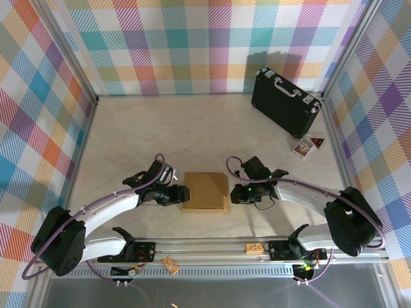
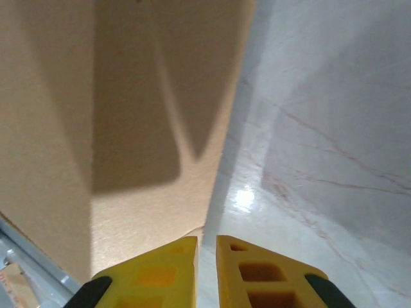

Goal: Fold the paper box

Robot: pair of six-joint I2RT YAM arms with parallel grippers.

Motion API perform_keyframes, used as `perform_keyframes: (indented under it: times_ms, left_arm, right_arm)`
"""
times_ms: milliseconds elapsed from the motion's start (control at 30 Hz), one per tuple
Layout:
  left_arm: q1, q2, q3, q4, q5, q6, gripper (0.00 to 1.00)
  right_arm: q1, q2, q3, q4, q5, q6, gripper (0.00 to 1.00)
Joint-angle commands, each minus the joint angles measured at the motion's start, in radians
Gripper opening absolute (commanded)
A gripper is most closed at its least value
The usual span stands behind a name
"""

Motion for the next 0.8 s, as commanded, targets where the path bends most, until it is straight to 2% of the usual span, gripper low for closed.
perform_keyframes:
  times_ms: [0, 200, 767]
  left_arm:
    - [-0.010, 0.004, -0.024, 0.071, 0.048, -0.035, 0.54]
    - [-0.021, 0.014, -0.049, 0.114, 0.038, -0.044, 0.54]
    - [-0.082, 0.003, -0.096, 0.223, 0.062, -0.116, 0.51]
  right_arm:
    - [0.016, 0.010, -0.017, 0.044, -0.048, 0.041, 0.16]
    - [0.029, 0.040, -0.039, 0.094, -0.063, 0.059, 0.14]
    - [0.087, 0.152, -0.028, 0.319, -0.216, 0.185, 0.13]
